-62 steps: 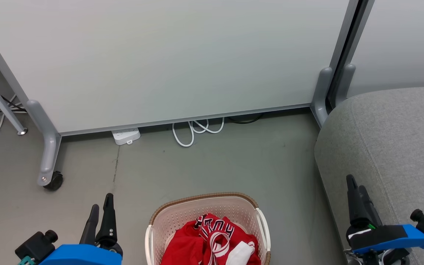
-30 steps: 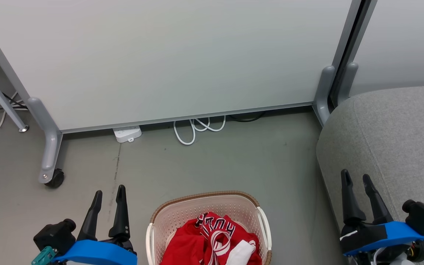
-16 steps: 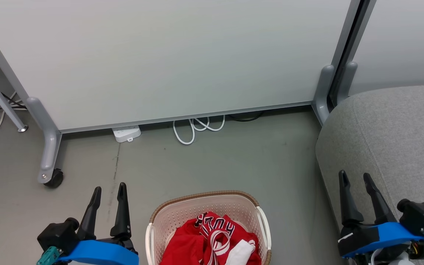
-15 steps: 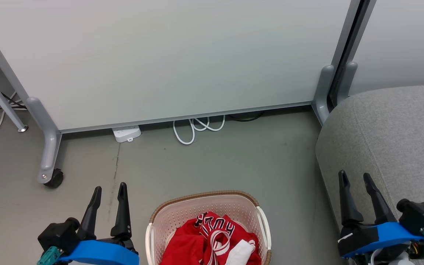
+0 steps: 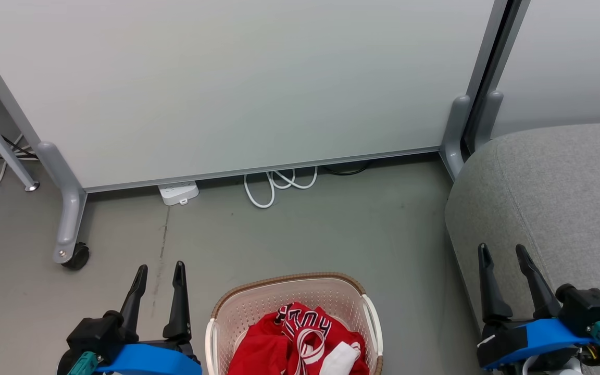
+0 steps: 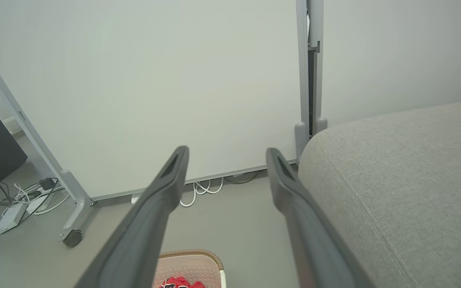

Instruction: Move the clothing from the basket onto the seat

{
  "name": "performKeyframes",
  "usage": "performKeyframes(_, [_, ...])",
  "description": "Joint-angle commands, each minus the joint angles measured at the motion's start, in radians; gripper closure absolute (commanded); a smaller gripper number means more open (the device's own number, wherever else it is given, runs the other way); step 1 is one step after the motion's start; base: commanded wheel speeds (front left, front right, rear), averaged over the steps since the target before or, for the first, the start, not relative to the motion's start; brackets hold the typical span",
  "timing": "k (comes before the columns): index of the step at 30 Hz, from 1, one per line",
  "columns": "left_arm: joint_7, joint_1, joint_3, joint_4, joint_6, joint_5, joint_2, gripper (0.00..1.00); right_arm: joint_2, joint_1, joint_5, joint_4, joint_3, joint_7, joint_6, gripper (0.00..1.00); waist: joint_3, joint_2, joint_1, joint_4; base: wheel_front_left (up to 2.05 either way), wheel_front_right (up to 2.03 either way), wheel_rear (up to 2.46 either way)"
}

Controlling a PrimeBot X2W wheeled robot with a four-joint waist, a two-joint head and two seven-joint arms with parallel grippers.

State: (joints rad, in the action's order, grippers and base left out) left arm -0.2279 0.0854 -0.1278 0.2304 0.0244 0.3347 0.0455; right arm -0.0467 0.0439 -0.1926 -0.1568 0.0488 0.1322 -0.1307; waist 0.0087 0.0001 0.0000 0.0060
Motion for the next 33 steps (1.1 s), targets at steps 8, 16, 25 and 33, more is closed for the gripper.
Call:
performKeyframes(8, [-0.023, 0.002, -0.008, 0.008, -0.011, -0.070, 0.007, 0.00, -0.005, -0.006, 0.083, 0.013, -0.004, 0.016, 0.000, 0.00, -0.006, -0.0001, 0.0000, 0.004, 0.00, 0.00, 0.00])
performKeyframes(16, [-0.033, -0.004, -0.019, 0.011, -0.018, -0.112, 0.007, 0.00, -0.006, -0.017, 0.130, 0.019, -0.005, 0.024, 0.000, 0.00, -0.009, -0.0001, 0.0000, 0.005, 0.00, 0.00, 0.00])
performKeyframes(25, [-0.039, -0.006, -0.022, 0.013, -0.022, -0.121, 0.007, 0.00, -0.006, -0.020, 0.139, 0.024, -0.004, 0.025, 0.000, 0.00, -0.011, -0.0001, 0.0000, 0.009, 0.00, 0.00, 0.00])
performKeyframes(33, [-0.039, -0.002, -0.017, 0.016, -0.016, -0.127, 0.007, 0.00, -0.006, -0.016, 0.132, 0.020, -0.006, 0.028, 0.000, 0.00, -0.005, -0.0001, 0.0000, 0.007, 0.00, 0.00, 0.00])
